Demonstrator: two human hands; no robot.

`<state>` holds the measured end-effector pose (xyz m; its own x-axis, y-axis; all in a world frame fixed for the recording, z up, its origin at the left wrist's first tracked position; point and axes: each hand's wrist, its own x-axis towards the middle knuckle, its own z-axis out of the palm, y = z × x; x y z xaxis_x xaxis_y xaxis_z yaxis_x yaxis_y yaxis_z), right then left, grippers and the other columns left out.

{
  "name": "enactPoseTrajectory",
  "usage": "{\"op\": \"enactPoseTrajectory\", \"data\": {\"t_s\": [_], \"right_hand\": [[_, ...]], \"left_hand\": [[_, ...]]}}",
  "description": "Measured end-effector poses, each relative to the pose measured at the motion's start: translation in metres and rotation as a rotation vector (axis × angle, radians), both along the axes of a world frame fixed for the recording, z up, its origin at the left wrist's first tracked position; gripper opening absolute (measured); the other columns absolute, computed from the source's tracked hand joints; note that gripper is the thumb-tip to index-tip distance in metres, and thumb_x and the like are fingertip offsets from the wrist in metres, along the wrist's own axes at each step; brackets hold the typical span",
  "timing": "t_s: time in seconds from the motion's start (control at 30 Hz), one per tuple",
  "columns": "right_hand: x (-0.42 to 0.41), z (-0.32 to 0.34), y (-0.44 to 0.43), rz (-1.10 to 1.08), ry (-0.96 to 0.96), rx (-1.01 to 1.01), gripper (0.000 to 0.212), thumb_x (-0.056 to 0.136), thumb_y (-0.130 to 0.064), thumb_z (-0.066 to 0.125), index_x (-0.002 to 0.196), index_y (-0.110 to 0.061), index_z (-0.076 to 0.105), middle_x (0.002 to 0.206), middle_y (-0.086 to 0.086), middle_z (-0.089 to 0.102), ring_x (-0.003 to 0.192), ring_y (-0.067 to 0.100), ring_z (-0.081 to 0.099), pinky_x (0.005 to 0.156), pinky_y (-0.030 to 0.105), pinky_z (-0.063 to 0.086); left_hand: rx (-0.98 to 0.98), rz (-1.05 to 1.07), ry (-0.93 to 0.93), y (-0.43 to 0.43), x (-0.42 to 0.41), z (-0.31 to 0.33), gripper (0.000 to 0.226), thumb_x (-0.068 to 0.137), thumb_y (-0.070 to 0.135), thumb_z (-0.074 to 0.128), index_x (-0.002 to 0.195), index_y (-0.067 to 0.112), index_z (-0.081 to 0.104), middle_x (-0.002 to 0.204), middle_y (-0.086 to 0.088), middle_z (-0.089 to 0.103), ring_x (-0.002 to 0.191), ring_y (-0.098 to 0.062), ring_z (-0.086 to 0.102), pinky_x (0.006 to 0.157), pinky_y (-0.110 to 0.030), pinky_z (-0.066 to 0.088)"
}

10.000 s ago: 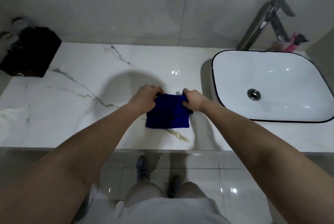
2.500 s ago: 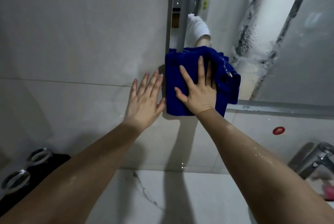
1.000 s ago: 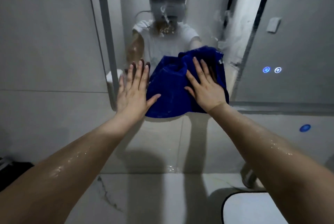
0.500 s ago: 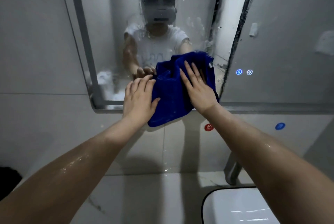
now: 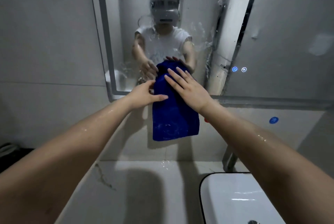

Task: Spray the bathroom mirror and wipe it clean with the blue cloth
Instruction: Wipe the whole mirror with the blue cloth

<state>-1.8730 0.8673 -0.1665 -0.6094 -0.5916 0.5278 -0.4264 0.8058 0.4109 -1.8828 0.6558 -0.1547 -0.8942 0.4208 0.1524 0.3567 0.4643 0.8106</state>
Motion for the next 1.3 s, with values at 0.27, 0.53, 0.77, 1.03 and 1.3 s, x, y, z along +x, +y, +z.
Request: {"op": "enactPoseTrajectory", "data": {"t_s": [0.27,0.53,0.77,1.03,1.3], "right_hand": [[0.049,-0.026,-0.026,-0.066,-0.208,-0.241,0.068,0.090,-0.007,0.046,0.150,-0.021,0.016,0.149,0.018,0.029,0.130,0.035,0.037,0.092,0.045,0.048],[0.083,-0.093,-0.033,-0.055,-0.415,-0.605,0.052,0.097,-0.015,0.041,0.146,-0.022,0.026,0.139,0.007,0.042,0.122,0.024,0.045,0.097,0.037,0.044],[0.106,-0.133,-0.036,-0.276,-0.474,-0.544,0.046,0.098,-0.047,0.036,0.137,-0.025,0.039,0.128,-0.001,0.057,0.110,0.023,0.059,0.076,0.038,0.050],[0.145,-0.219,-0.042,-0.344,-0.811,-0.445,0.030,0.095,-0.041,0.045,0.110,-0.019,0.058,0.101,0.005,0.067,0.095,0.027,0.062,0.069,0.030,0.043],[0.159,-0.238,-0.068,-0.138,-1.322,-1.121,0.061,0.092,-0.022,0.052,0.145,-0.017,0.023,0.146,0.003,0.030,0.129,0.019,0.036,0.099,0.030,0.035]], "left_hand": [[0.012,0.089,-0.112,-0.005,0.042,-0.036,0.038,0.077,0.028,0.074,0.111,0.016,0.063,0.107,-0.004,0.068,0.098,-0.019,0.064,0.089,-0.041,0.052],[0.057,0.084,-0.284,-0.031,0.078,-0.061,0.025,0.089,0.038,0.059,0.084,0.014,0.066,0.083,-0.004,0.071,0.073,-0.015,0.069,0.058,-0.021,0.052],[0.135,0.073,-0.390,-0.025,0.095,-0.072,0.032,0.095,0.039,0.047,0.091,0.010,0.060,0.091,-0.007,0.067,0.085,-0.019,0.065,0.073,-0.027,0.051],[0.290,0.245,-0.534,-0.027,0.108,-0.118,0.030,0.094,0.038,0.049,0.093,0.009,0.058,0.093,-0.009,0.065,0.085,-0.021,0.063,0.070,-0.028,0.051],[0.621,0.305,-0.655,-0.026,0.113,-0.133,0.025,0.095,0.032,0.050,0.092,0.009,0.058,0.084,-0.005,0.065,0.073,-0.016,0.064,0.053,-0.022,0.053]]}}
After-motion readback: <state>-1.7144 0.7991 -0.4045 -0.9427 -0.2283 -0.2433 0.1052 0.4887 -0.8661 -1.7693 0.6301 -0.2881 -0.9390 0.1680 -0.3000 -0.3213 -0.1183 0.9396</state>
